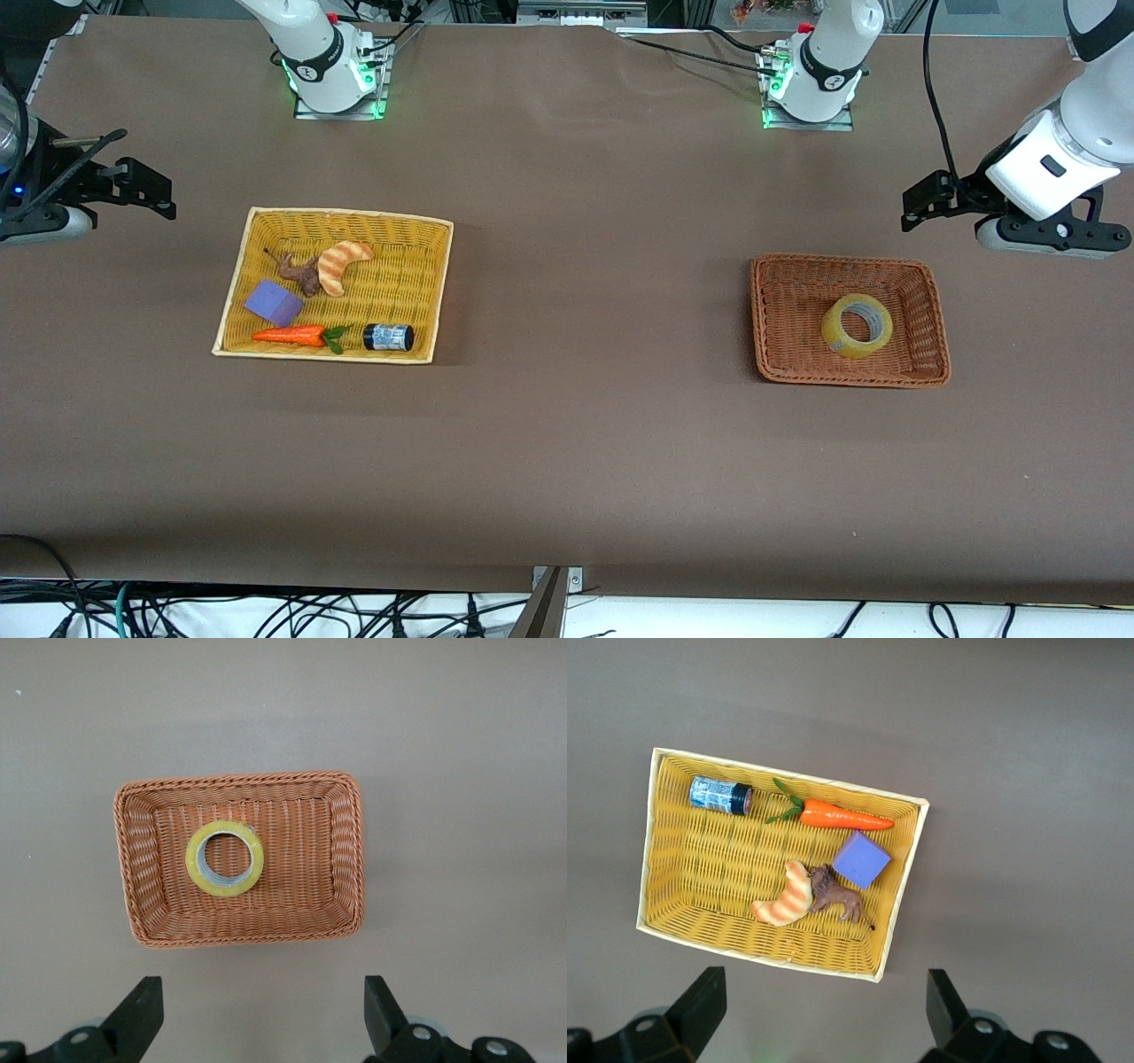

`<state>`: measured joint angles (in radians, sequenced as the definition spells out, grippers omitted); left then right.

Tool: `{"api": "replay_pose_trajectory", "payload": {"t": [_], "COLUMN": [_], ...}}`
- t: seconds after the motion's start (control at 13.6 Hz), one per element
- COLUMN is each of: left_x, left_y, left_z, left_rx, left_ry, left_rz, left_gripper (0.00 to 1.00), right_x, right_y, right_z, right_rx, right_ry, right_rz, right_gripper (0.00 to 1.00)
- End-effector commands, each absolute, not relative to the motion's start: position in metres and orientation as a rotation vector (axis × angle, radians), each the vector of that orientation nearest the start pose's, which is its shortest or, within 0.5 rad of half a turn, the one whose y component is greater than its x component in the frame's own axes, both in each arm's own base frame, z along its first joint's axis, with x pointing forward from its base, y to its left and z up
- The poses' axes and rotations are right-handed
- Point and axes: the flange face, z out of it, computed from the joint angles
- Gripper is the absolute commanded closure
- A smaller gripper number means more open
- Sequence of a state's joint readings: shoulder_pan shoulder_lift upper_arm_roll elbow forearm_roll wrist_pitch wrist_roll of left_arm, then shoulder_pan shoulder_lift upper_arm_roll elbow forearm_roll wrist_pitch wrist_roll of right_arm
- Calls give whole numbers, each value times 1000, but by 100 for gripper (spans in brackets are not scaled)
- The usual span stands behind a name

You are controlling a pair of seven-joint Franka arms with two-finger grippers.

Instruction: Transfer tape with both arms

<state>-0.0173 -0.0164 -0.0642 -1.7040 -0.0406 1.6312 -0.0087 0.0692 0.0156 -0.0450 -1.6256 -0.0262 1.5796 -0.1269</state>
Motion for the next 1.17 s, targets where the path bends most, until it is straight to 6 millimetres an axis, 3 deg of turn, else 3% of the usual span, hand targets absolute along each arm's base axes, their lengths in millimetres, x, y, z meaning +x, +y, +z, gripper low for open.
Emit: {"api": "replay_pose_trajectory", "payload": {"t": [0.0, 0.73, 1.1], "left_x": [545, 544, 547], "left_y": [-49, -59, -64], "left_z": [583, 584, 582], "left_rx": [-3153, -3150, -3149], "left_ry": [152, 179, 196], "left_rz": [83, 79, 76], "left_gripper": [0, 0, 0], "right_x": [557, 557, 557], "right_y": [12, 9, 17], "right_z": [596, 597, 596], "right_rx": [-3152, -3147, -3153], "right_ry": [-263, -252, -277], "right_rz": [102, 96, 102], "right_gripper": [0, 0, 0]}}
